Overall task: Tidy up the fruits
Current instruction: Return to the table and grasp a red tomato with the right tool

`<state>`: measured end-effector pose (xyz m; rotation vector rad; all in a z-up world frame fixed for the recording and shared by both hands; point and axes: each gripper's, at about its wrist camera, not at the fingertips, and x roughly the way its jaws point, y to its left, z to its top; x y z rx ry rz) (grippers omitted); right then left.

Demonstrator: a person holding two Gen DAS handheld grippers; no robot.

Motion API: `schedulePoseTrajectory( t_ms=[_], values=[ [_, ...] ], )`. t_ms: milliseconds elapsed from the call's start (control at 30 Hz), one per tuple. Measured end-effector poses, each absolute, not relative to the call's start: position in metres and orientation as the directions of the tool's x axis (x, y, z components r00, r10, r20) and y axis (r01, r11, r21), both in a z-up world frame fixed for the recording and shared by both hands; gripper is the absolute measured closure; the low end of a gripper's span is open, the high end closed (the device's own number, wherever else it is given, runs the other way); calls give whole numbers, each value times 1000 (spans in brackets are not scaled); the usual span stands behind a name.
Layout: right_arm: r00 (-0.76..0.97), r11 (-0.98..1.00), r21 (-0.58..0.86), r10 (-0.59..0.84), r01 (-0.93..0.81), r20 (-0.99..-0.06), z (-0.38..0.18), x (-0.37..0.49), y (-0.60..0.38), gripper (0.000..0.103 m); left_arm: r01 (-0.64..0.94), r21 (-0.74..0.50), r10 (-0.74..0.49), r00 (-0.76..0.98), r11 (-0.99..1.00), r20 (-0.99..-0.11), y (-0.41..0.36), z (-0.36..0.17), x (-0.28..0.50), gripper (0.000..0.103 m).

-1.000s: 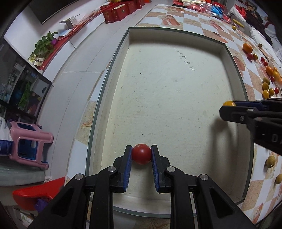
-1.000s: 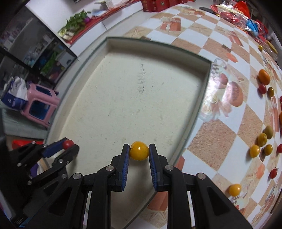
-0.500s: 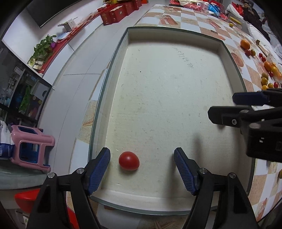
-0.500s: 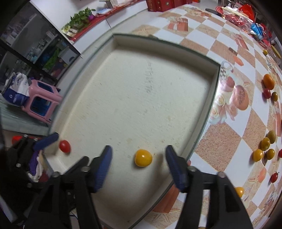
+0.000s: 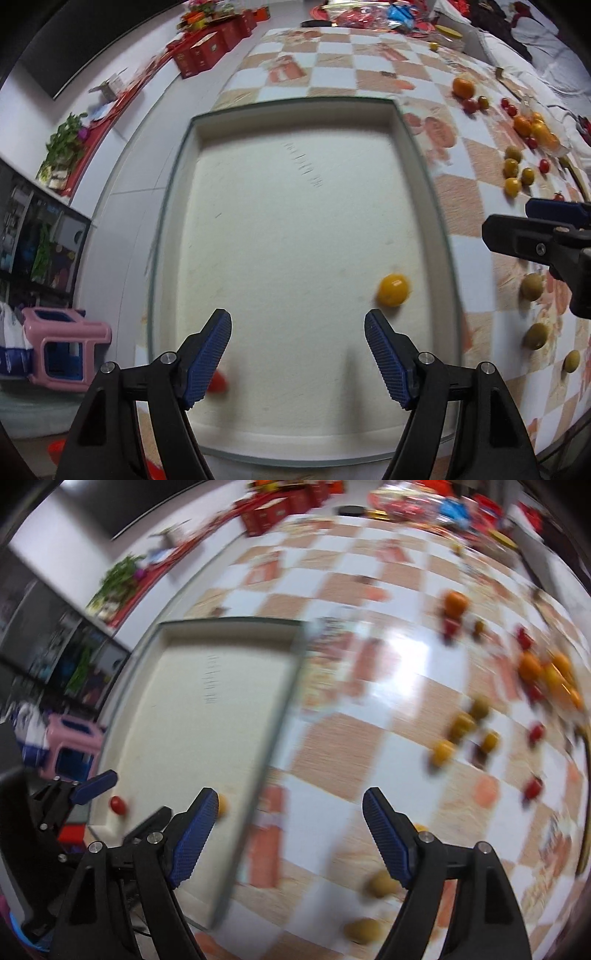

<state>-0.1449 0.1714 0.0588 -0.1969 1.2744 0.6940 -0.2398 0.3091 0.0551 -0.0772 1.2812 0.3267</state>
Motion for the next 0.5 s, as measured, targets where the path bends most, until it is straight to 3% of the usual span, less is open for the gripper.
schedulePoseTrajectory(
  t_ms=[500],
  values=[
    [208,955,143,200,-261,-957,38,-95,5,20,-43,21,33,301,999,-953,187,57,-166,27]
  ],
)
